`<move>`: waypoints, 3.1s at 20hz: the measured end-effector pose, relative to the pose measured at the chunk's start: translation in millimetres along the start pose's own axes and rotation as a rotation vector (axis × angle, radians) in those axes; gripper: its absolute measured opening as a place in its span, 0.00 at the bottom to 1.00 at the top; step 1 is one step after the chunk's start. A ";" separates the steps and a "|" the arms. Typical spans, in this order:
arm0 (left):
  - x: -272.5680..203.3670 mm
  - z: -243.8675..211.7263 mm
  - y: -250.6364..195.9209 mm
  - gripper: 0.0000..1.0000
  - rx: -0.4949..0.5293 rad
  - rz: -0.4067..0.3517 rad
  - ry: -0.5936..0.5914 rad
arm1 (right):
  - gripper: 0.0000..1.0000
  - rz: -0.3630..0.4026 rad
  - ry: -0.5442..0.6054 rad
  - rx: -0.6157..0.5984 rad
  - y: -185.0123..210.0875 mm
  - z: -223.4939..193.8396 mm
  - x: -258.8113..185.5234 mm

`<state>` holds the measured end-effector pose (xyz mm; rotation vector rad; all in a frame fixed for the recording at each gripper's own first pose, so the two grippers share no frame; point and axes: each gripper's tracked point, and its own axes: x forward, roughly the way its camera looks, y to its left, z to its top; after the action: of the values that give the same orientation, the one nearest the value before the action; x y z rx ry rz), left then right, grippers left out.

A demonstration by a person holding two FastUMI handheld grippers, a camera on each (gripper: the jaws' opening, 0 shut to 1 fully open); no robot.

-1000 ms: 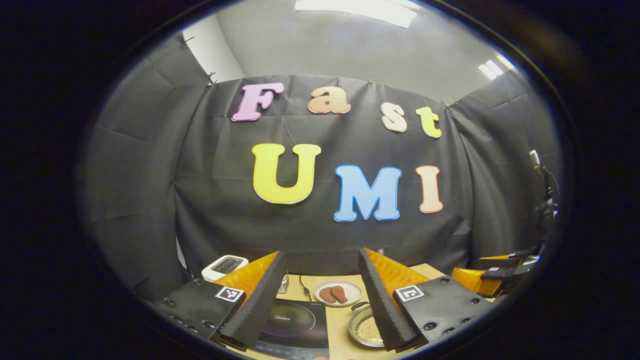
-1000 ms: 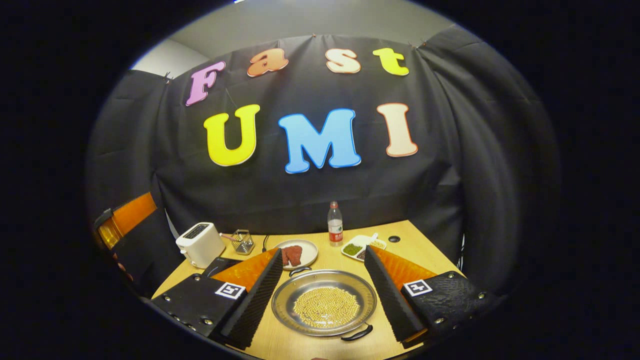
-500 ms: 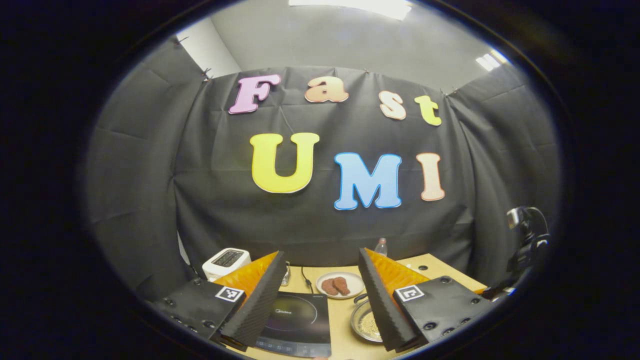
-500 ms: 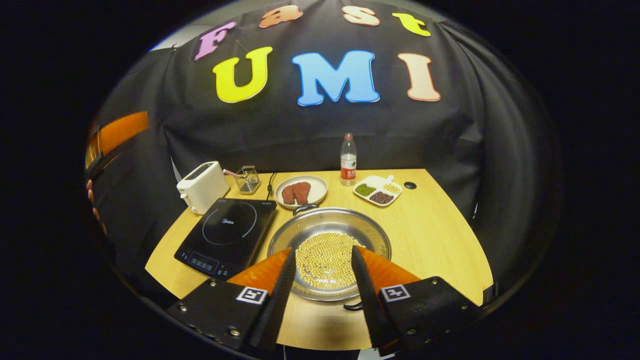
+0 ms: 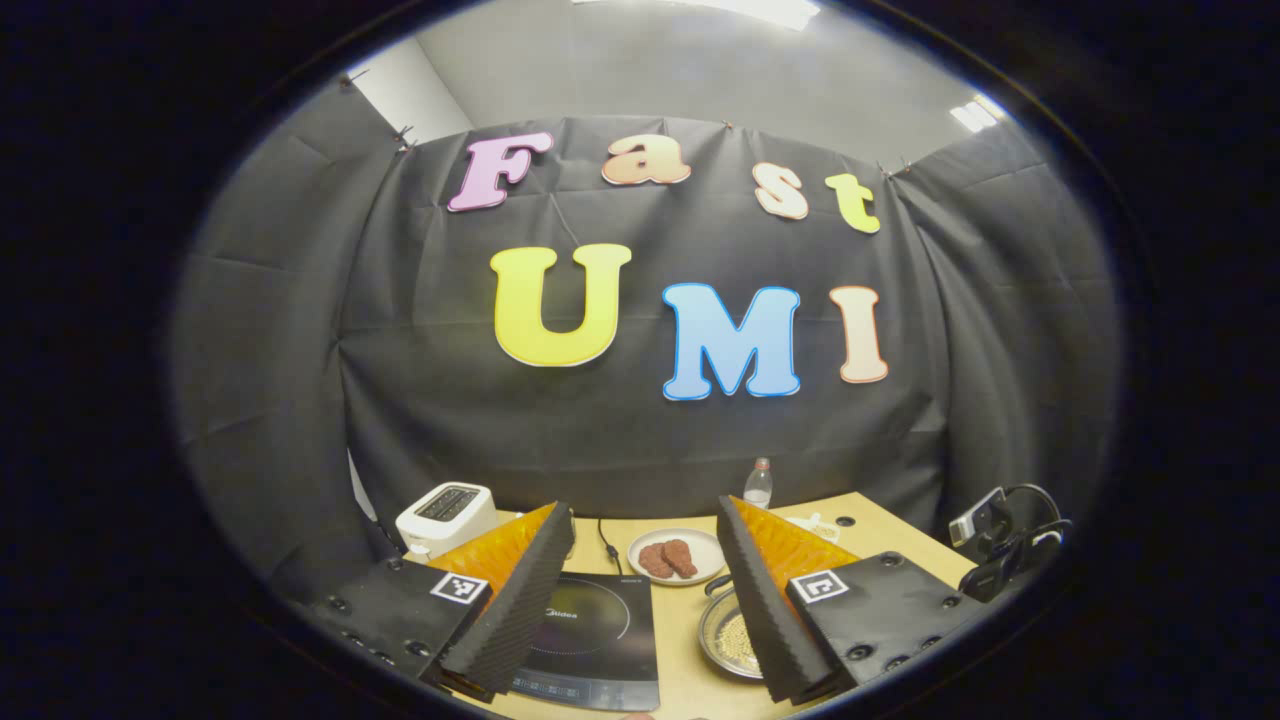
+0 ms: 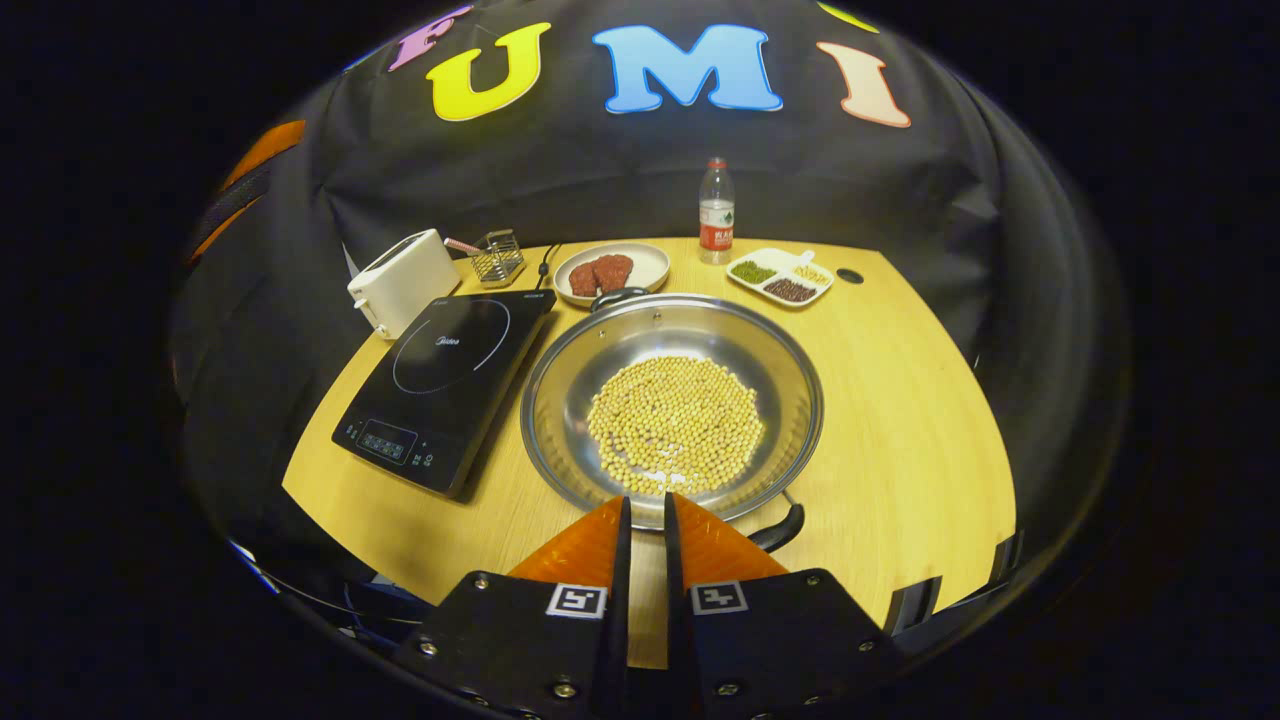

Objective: First push the handle of the pot to place it horizontally, then grasp the pot with both hands and set it on the induction cooktop.

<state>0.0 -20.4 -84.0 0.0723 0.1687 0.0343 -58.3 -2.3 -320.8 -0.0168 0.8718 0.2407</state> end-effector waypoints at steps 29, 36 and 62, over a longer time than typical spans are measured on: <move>12.8 -7.9 -0.9 0.94 0.042 -0.003 0.029 | 0.01 -0.157 0.232 0.033 -71.3 -45.8 32.7; 20.4 -10.6 2.3 0.95 0.040 -0.003 0.035 | 0.01 -0.228 0.235 0.041 -100.3 -37.9 37.4; 44.7 -28.9 -13.4 0.95 0.074 -0.020 0.086 | 0.01 -0.395 0.251 -0.068 -215.9 18.0 74.0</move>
<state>39.6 -30.0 -120.8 0.1432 0.2564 0.0116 47.7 -195.3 -383.5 -0.2846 1.0892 -0.1048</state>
